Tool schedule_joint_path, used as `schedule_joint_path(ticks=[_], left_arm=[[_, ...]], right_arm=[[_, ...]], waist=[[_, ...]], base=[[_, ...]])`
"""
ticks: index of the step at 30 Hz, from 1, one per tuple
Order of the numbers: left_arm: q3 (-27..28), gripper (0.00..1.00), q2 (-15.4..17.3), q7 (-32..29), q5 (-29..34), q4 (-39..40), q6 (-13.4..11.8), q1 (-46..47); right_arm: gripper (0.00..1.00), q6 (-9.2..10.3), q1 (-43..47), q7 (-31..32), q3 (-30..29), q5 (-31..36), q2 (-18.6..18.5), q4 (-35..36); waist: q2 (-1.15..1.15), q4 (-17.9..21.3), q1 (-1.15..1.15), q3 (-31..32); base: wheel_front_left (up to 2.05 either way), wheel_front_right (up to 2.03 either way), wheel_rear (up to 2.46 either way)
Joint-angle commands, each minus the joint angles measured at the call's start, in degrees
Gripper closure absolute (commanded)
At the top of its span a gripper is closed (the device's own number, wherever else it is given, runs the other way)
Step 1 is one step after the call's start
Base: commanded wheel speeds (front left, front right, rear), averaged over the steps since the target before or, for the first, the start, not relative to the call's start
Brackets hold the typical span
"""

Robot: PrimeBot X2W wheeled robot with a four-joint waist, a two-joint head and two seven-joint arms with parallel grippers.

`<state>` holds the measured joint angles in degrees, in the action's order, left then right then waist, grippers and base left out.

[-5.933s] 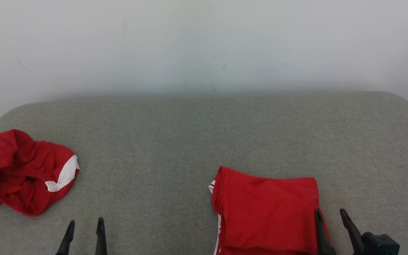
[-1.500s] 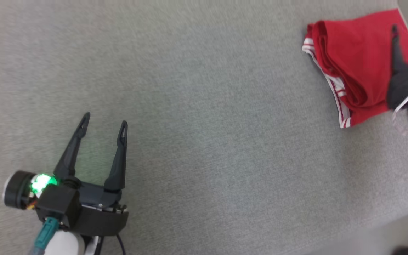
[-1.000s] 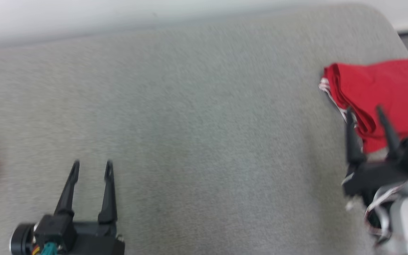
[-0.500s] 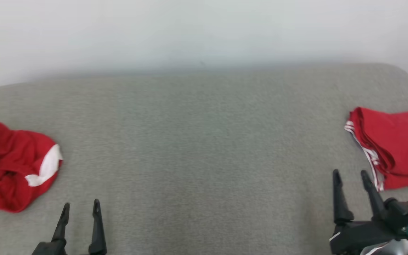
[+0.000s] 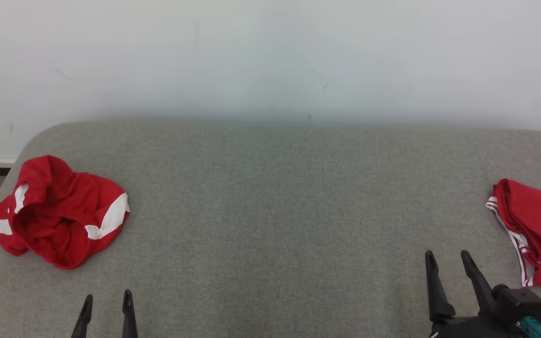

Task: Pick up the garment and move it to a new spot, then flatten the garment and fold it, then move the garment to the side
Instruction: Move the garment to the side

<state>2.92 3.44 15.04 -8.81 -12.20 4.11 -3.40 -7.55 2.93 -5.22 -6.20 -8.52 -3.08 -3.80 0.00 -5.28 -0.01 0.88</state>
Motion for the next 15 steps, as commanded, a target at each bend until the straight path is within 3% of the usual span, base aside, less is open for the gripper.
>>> schedule_joint_path(ticks=[1,15], left_arm=[[0.2,0.0,-0.2,0.2,0.4,0.3,0.3,-0.5],[-0.8,0.0,-0.5,0.2,1.3,2.1,1.6,0.1]], right_arm=[[0.0,0.15,0.4,0.2,0.1,0.7,0.0,0.1],[0.0,0.15,1.2,0.8,-1.5,2.0,0.1,1.2]], waist=[[0.0,-0.4,0.01,0.4],[0.0,1.5,0.01,0.2]], base=[[0.0,0.0,0.0],[0.0,0.0,0.0]])
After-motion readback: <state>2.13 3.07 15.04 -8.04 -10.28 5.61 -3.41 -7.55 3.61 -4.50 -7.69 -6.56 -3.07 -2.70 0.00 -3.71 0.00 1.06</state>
